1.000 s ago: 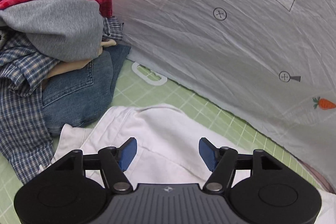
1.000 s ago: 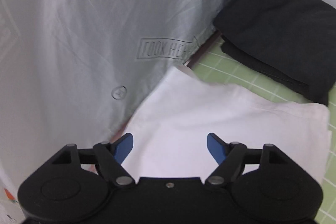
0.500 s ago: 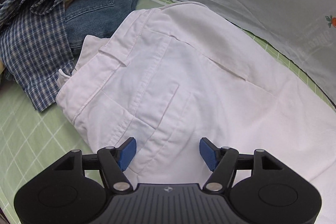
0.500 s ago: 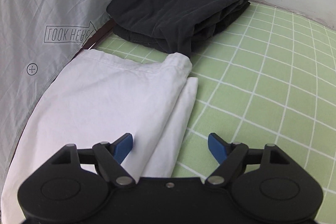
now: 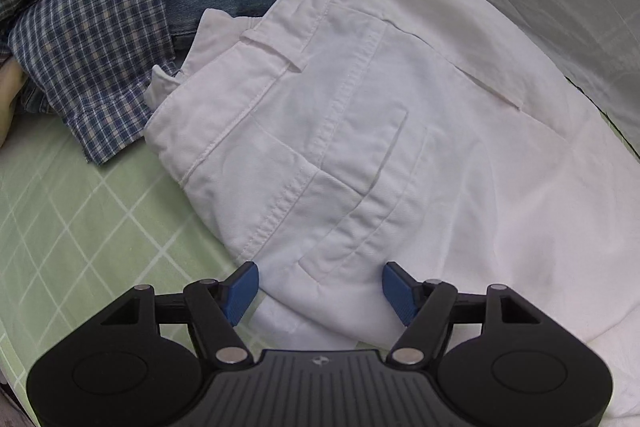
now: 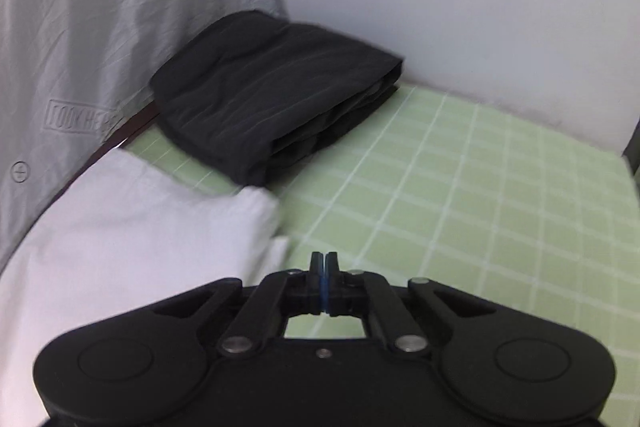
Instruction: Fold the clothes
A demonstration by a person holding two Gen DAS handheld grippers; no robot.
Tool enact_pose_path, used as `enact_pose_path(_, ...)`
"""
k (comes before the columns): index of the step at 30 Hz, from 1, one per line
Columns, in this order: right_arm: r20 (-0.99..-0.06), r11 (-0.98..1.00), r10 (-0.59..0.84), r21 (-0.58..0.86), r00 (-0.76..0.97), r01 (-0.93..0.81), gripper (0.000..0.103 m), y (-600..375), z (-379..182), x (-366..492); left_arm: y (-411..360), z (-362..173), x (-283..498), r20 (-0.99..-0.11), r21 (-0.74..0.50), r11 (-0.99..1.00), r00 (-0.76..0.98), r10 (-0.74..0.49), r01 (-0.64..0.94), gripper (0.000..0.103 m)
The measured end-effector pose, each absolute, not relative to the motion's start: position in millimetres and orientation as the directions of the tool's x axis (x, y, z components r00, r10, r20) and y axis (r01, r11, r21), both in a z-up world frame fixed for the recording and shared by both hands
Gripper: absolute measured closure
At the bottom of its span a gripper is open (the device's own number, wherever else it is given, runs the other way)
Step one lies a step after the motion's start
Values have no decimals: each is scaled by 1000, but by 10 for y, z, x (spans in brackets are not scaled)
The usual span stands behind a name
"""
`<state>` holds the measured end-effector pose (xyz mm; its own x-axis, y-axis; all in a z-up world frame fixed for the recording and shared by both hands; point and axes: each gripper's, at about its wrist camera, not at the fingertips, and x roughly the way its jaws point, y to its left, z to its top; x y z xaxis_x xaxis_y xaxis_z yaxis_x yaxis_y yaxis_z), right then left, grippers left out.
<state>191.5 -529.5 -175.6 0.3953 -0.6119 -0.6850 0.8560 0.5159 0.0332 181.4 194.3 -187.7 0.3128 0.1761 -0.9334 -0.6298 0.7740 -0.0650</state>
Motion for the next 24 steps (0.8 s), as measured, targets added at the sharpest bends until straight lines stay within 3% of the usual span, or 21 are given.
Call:
enact_pose_path(7, -722, 576, -452, 212, 524, 789, 102, -5734, -1676, 1340, 1882, -1794, 1589, -928, -122, 770, 346, 135, -627, 34)
enact_pose_path(14, -726, 619, -333, 313, 602, 720, 101, -5584, -1777, 1568, 1415, -1548, 1512, -897, -172, 807, 429, 109, -565, 34)
enact_pose_path(24, -770, 714, -144, 354, 621, 604, 81, -5646, -2104, 2099, 737, -1692, 1656, -868, -348, 720, 496, -6, -600, 34)
